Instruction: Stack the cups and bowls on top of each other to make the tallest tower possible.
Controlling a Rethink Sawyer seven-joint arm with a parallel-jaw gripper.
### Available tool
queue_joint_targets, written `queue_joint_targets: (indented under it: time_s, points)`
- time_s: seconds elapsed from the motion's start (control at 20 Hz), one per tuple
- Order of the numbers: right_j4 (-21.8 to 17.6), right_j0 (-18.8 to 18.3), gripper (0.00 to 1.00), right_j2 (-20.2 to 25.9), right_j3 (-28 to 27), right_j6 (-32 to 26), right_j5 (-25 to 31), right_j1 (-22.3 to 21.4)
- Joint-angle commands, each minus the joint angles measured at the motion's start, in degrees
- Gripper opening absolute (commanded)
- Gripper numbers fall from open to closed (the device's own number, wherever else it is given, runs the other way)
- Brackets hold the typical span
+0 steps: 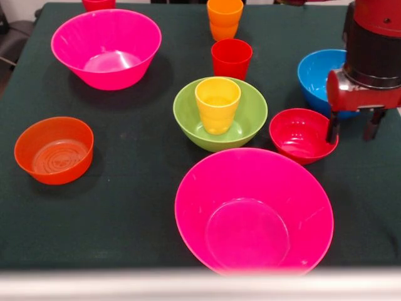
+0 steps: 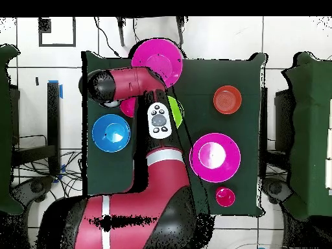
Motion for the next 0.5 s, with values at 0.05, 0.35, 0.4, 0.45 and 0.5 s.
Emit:
queue_joint_targets:
  time_s: [0.05, 0.35, 0.4, 0.45, 0.5]
  points:
    - [0.2, 1.5, 1.0, 1.2, -4.7, 4.0, 3.4, 2.6]
    - [-3.5, 1.6, 1.0, -1.9, -3.5, 3.5, -2.7, 4.8]
    - [-4.1, 1.8, 1.0, -2.6, -2.1, 3.8, -3.7, 4.2]
    - [-4.5, 2.0, 1.0, -3.2, -2.4, 3.8, -3.9, 4.5]
    - [-4.9, 2.1, 1.0, -3.7, -1.0, 3.8, -4.4, 3.6]
